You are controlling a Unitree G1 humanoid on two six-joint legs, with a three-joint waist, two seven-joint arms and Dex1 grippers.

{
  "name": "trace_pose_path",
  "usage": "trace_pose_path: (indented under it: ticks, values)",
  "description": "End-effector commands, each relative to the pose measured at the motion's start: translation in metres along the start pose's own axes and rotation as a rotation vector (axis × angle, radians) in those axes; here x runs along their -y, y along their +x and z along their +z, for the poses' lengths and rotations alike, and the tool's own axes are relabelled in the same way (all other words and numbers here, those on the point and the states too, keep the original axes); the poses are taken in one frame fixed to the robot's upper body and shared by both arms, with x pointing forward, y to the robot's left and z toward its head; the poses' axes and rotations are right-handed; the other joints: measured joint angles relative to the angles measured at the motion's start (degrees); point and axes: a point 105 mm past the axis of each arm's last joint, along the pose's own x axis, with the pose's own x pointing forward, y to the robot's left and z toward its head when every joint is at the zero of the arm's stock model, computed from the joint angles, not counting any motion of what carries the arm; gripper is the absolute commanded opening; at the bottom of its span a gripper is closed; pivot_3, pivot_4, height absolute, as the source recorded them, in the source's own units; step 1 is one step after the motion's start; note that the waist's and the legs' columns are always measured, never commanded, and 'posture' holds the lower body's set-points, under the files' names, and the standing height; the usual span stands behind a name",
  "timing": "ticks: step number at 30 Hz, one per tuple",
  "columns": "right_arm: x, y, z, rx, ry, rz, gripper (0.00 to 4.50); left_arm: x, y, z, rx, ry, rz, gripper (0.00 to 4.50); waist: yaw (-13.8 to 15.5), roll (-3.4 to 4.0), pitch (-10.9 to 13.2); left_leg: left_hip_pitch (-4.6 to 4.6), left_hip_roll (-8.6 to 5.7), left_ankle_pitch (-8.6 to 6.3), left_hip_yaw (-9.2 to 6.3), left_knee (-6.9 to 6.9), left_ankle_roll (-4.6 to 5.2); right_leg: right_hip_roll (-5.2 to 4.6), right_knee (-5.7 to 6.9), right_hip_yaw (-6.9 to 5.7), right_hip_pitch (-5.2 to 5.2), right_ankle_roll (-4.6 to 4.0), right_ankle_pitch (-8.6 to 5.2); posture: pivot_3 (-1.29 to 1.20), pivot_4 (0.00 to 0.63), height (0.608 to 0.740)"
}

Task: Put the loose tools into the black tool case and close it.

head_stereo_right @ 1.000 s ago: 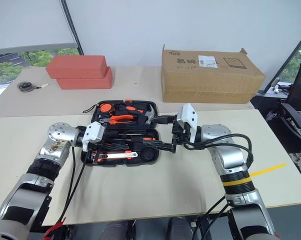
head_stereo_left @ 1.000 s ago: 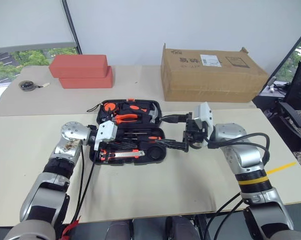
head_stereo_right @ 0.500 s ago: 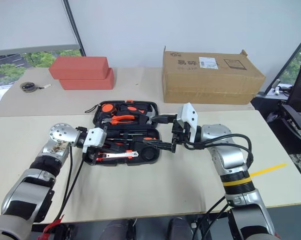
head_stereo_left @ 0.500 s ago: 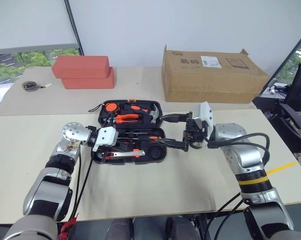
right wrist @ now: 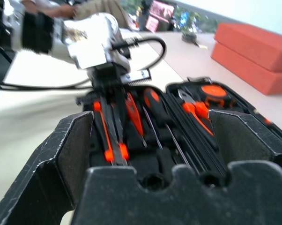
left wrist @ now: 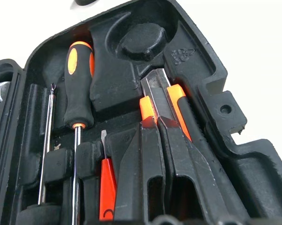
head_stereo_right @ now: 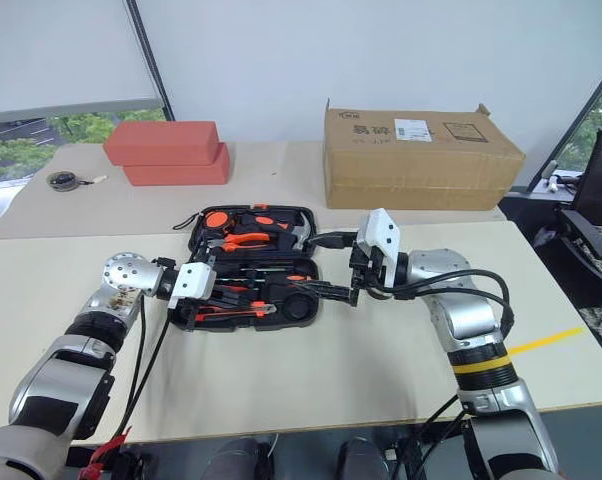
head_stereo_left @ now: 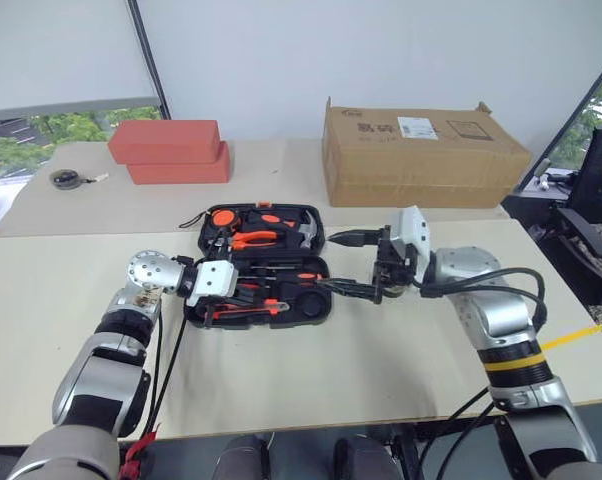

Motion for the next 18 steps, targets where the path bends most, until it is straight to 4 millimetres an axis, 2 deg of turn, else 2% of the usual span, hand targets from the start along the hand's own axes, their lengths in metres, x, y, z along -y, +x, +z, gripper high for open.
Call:
trace_pose_path:
  ticks: [1, 4, 5, 7, 8, 9, 10, 12, 17, 18]
  values:
    - [0.008, -0.017, -0.016, -0.133, -0.01, -0.059, 4.5, -0.016, -0.008, 0.01, 0.065, -0.122, 0.09, 0.09, 0.08, -0.01, 0.01, -0.15, -0.01, 0.0, -0.01, 0.0, 0.01, 0.0, -0.01, 0.0, 0.0, 0.01, 0.0, 0.0, 0.15, 0.713]
    - [0.013, -0.027, -0.03, -0.224, 0.009, -0.1, 4.5, -0.027, -0.019, 0.025, 0.107, -0.125, 0.154, 0.09, -0.09, -0.04, 0.03, -0.68, -0.01, 0.01, -0.08, 0.16, 0.06, 0.03, 0.0, -0.02, -0.26, -0.02, 0.05, 0.0, 0.15, 0.713]
    - [0.014, -0.032, -0.037, -0.266, 0.015, -0.112, 4.5, -0.029, -0.026, 0.038, 0.16, -0.13, 0.157, 0.33, -0.2, -0.04, 0.03, -0.84, -0.02, -0.01, -0.07, 0.19, 0.1, 0.06, -0.02, -0.01, -0.38, -0.21, 0.18, 0.0, 0.15, 0.713]
    - [0.016, -0.041, -0.047, -0.339, 0.026, -0.134, 4.5, -0.03, -0.037, 0.06, 0.235, -0.146, 0.159, 0.87, -0.49, -0.06, 0.05, -0.91, -0.02, -0.08, 0.0, 0.19, 0.18, 0.07, -0.04, 0.0, -0.42, -0.22, 0.2, 0.0, 0.15, 0.713]
    - [0.017, -0.045, -0.052, -0.37, 0.031, -0.144, 4.5, -0.03, -0.041, 0.068, 0.255, -0.153, 0.165, 1.29, -0.6, -0.08, 0.07, -0.94, -0.03, -0.1, 0.01, 0.19, 0.2, 0.07, -0.06, -0.01, -0.41, -0.15, 0.15, 0.0, 0.15, 0.713]
    - [0.017, -0.049, -0.056, -0.401, 0.047, -0.139, 4.5, -0.025, -0.046, 0.078, 0.277, -0.174, 0.148, 1.49, -0.64, -0.07, 0.08, -0.93, -0.03, -0.13, 0.03, 0.19, 0.22, 0.07, -0.06, -0.01, -0.4, -0.1, 0.12, 0.0, 0.15, 0.713]
    - [0.016, -0.052, -0.059, -0.421, 0.058, -0.134, 4.5, -0.02, -0.049, 0.085, 0.29, -0.193, 0.13, 1.97, -0.82, -0.07, 0.09, -0.94, -0.06, -0.15, 0.06, 0.18, 0.24, 0.07, -0.08, -0.01, -0.38, -0.05, 0.09, 0.0, 0.15, 0.713]
    - [0.018, -0.057, -0.063, -0.45, 0.072, -0.149, 4.5, -0.01, -0.056, 0.101, 0.307, -0.22, 0.107, 2.57, -1.07, -0.07, 0.1, -0.88, -0.07, -0.22, 0.07, 0.16, 0.27, 0.07, -0.11, 0.01, -0.32, 0.04, 0.03, 0.0, 0.15, 0.713]
    - [0.017, -0.064, -0.071, -0.509, 0.084, -0.141, 4.5, 0.005, -0.065, 0.123, 0.27, -0.232, 0.097, 4.42, -1.23, -0.07, 0.24, -0.79, -0.09, -0.3, 0.0, 0.11, 0.17, 0.07, -0.18, 0.02, -0.21, 0.27, -0.13, 0.0, 0.15, 0.713]
    - [0.017, -0.065, -0.072, -0.514, 0.086, -0.14, 4.5, 0.009, -0.066, 0.127, 0.236, -0.225, 0.095, 4.42, -1.16, -0.08, 0.28, -0.79, -0.09, -0.3, -0.02, 0.11, 0.16, 0.07, -0.18, 0.04, -0.21, 0.32, -0.17, 0.0, 0.15, 0.713]
